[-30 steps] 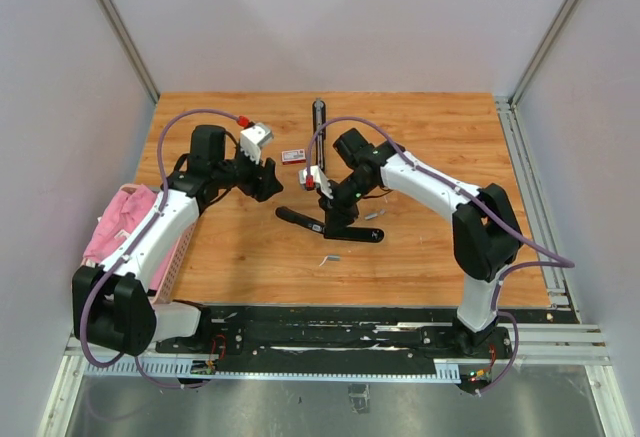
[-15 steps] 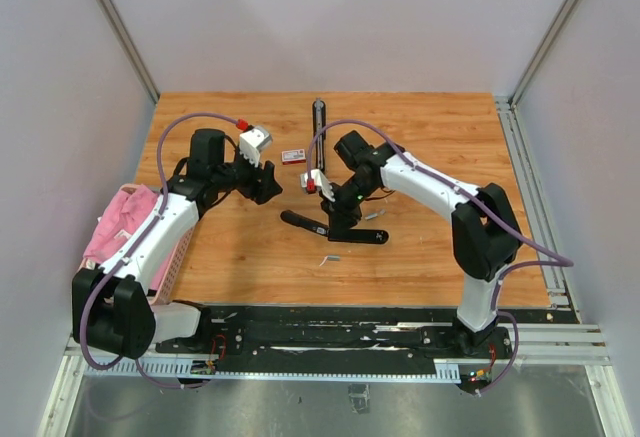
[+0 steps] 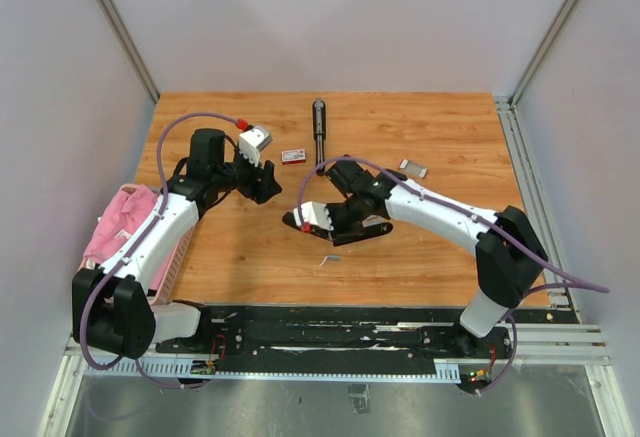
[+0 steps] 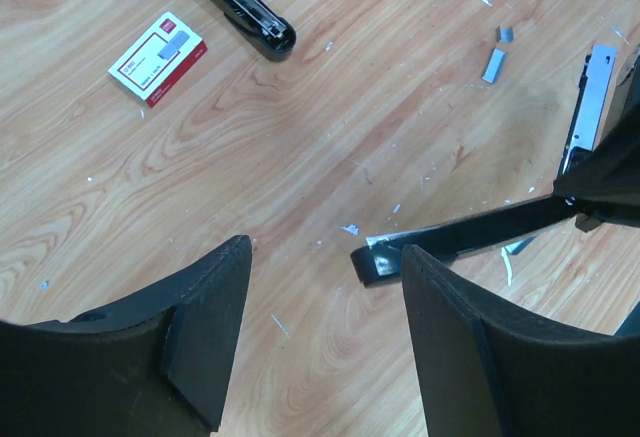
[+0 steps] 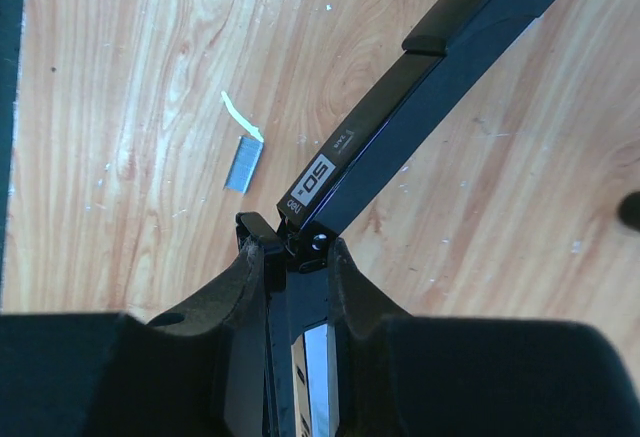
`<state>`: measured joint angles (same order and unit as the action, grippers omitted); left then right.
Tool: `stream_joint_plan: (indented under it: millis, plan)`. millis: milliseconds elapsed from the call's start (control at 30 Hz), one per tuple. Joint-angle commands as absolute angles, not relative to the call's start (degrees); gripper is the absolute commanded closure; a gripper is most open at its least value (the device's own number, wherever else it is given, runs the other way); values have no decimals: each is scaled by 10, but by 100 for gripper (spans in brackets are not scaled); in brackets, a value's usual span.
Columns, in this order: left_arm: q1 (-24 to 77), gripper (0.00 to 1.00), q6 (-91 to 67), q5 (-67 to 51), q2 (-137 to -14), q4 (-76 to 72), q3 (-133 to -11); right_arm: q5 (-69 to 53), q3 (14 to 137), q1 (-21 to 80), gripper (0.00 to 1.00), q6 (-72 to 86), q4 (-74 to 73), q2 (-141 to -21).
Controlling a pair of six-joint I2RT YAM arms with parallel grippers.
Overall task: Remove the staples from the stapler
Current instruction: Unload the staple at the center of the board.
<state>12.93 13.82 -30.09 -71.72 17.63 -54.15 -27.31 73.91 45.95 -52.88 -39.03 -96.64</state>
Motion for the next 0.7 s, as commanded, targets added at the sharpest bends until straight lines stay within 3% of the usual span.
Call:
stream_joint_plan:
  millis: [0, 300, 667]
  plan:
    - [125, 34, 142, -296, -708, 159, -543, -150, 688, 509, 97, -578, -298, -911]
    - [125, 34, 156, -317, -715, 179, -558, 33, 549, 580, 97, -657, -93, -863]
    - [136, 31, 183, -407, -782, 221, -625, 138, 478, 594, 97, -710, 84, -838]
